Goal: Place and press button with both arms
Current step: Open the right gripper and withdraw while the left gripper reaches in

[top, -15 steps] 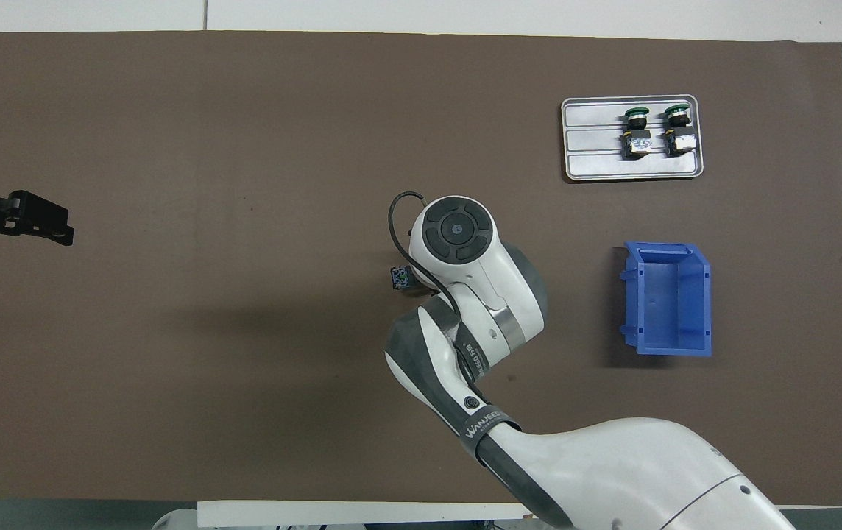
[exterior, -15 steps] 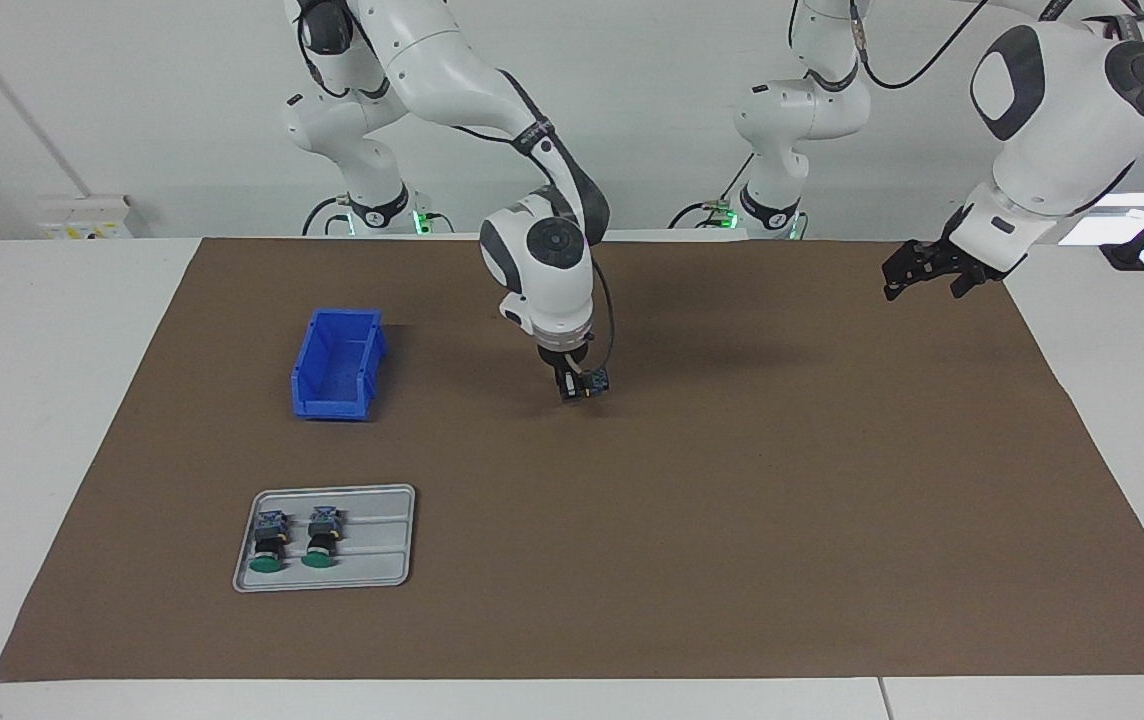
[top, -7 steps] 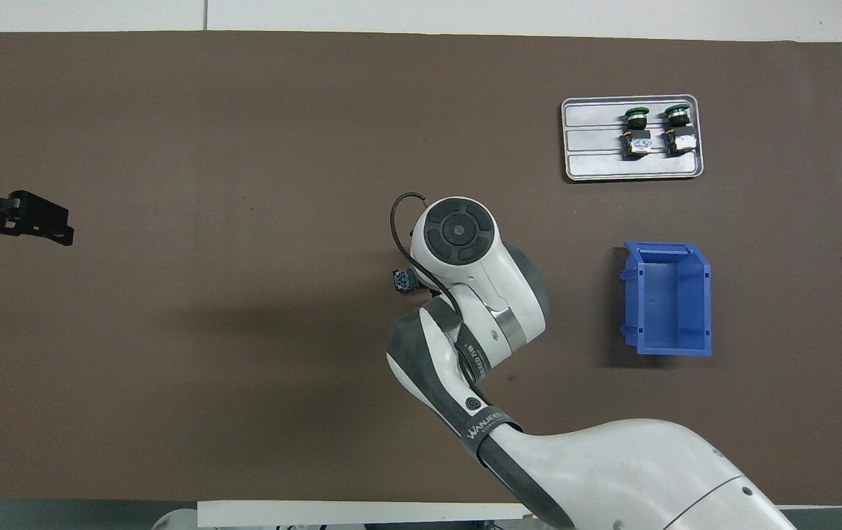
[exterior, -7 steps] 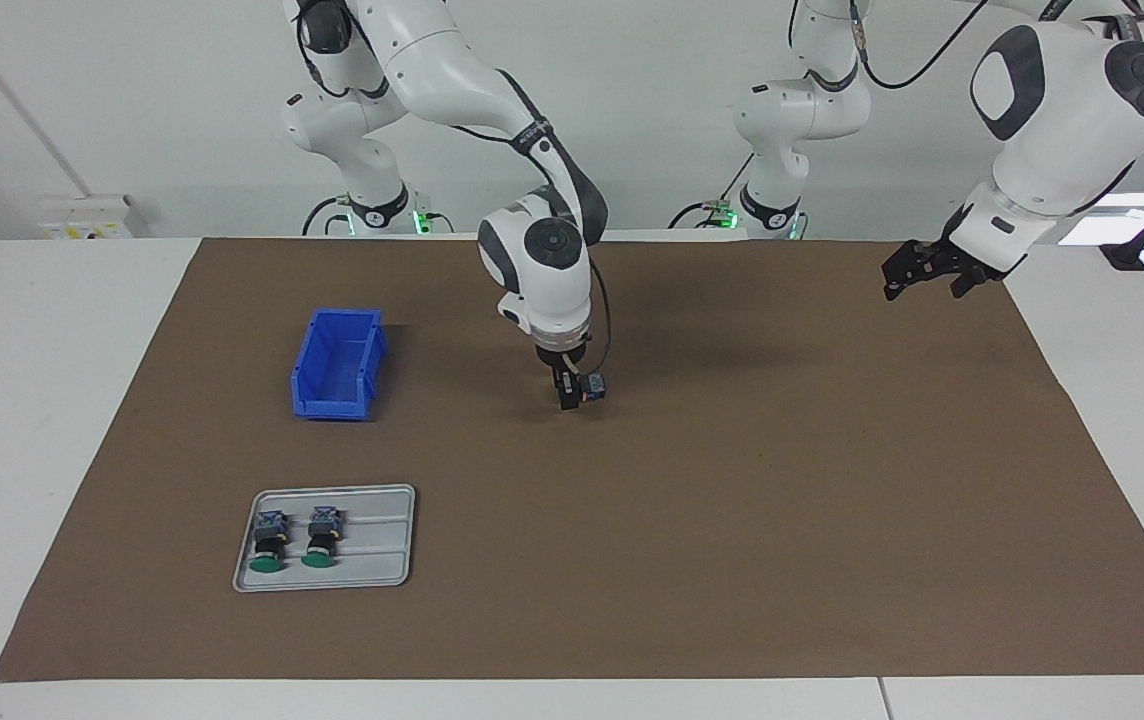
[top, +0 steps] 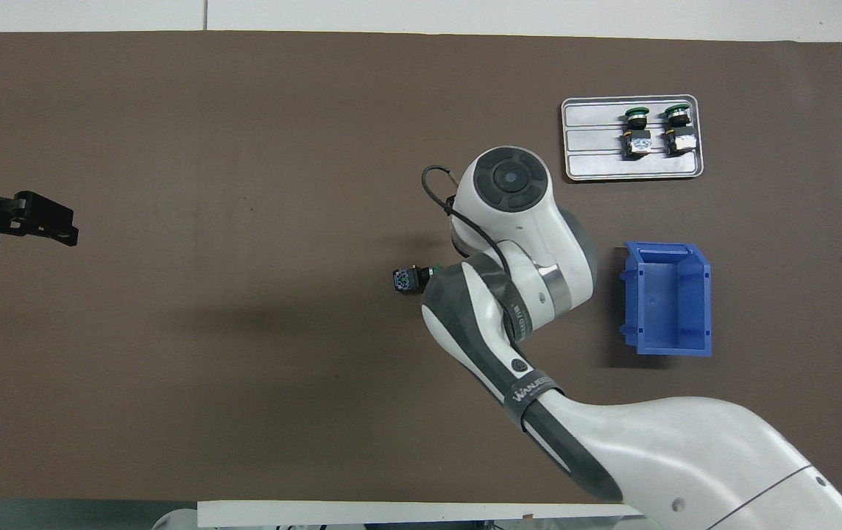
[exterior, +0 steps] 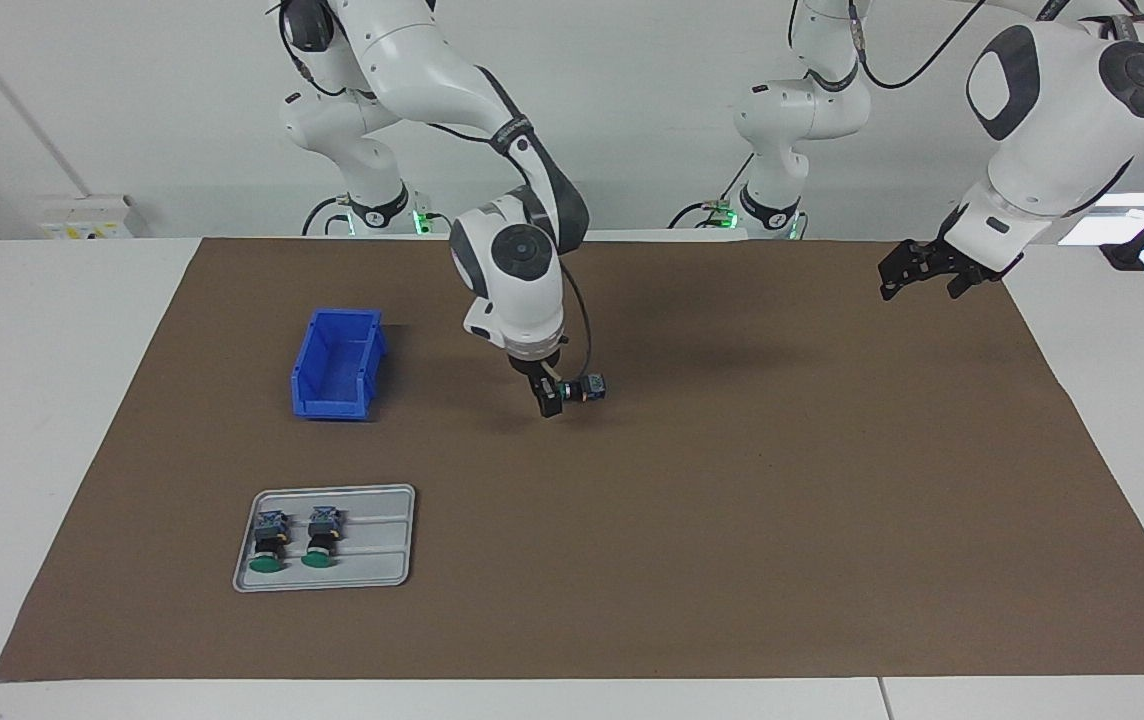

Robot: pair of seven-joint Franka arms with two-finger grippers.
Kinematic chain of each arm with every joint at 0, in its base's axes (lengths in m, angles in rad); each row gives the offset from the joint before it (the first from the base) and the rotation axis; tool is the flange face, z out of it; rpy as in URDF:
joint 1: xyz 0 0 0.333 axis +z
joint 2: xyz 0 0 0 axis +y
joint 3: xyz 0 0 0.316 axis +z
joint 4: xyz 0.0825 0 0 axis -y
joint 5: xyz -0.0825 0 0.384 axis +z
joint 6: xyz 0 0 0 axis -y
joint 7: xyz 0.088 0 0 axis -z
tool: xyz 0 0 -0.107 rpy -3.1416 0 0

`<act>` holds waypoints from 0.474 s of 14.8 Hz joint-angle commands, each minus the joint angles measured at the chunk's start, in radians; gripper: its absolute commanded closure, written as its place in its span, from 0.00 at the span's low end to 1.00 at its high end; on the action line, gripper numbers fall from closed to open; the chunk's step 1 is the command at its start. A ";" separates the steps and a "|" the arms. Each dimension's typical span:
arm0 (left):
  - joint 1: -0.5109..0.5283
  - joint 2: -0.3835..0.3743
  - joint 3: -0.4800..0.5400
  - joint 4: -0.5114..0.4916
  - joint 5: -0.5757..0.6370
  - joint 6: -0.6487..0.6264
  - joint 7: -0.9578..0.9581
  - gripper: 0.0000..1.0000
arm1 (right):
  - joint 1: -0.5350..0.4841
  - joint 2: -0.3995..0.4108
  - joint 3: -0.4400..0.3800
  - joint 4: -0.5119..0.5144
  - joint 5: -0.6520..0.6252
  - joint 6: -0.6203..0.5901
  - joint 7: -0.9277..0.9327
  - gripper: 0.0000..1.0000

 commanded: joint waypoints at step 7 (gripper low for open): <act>-0.093 -0.008 -0.001 -0.006 -0.063 0.037 -0.732 0.00 | -0.220 -0.147 0.062 0.031 -0.002 -0.142 -0.670 0.14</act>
